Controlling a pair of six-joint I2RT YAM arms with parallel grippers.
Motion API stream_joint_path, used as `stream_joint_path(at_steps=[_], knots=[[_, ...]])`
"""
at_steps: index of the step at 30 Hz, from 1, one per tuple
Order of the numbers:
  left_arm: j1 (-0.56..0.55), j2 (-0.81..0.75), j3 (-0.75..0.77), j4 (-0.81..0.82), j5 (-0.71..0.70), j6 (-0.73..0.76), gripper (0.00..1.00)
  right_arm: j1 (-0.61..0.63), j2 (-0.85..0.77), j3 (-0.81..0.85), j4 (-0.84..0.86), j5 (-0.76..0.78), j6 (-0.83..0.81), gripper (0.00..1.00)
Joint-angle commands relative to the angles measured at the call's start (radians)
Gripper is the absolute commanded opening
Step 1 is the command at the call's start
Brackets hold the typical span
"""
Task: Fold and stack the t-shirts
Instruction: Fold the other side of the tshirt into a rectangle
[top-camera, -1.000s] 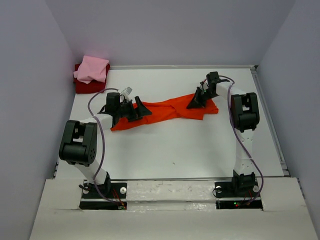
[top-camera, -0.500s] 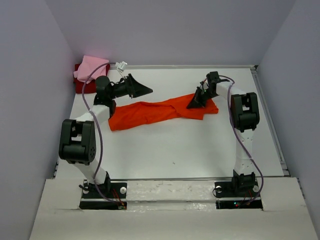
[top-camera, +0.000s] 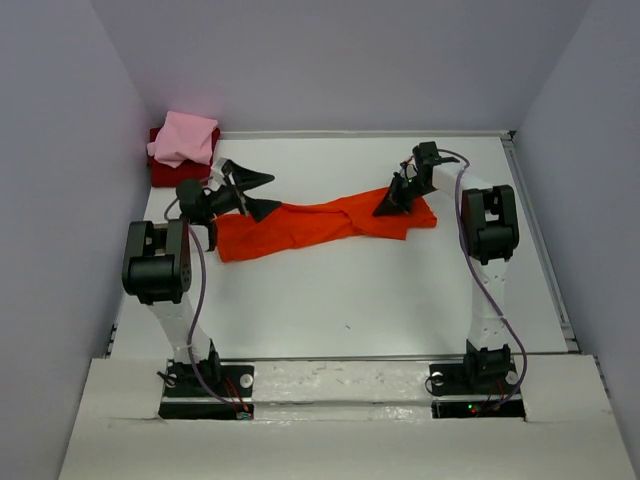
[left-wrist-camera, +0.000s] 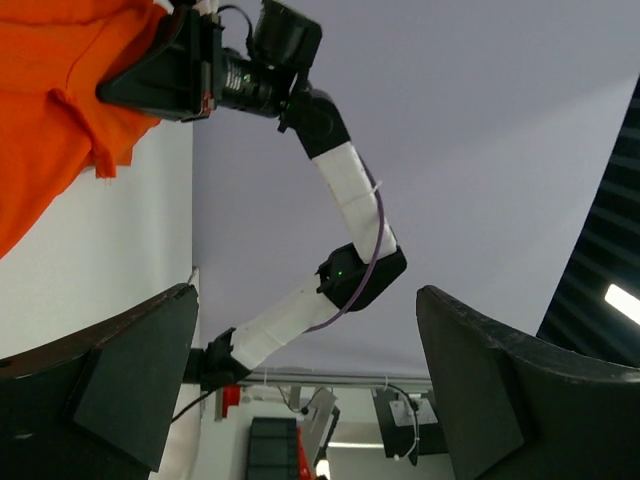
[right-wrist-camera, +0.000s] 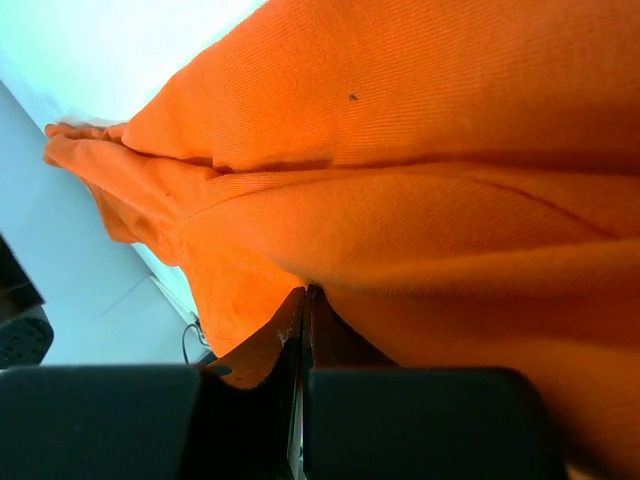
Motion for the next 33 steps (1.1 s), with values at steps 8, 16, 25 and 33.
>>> stream_joint_path(at_steps=[8,16,25,33], knots=[[0.21,-0.357,-0.076,-0.013,0.023,0.647,0.95,0.011,-0.037,0.045,0.004,0.006,-0.001,0.0],[0.29,-0.417,0.164,-1.347,-0.359,1.399,0.85,0.011,-0.035,0.042,0.0,0.003,-0.008,0.0],[0.357,-0.385,-0.001,-1.398,-0.476,1.424,0.82,0.011,-0.054,0.032,-0.003,-0.002,-0.018,0.0],[0.388,-0.37,-0.039,-1.41,-0.499,1.425,0.8,0.011,-0.061,0.028,-0.002,-0.008,-0.025,0.0]])
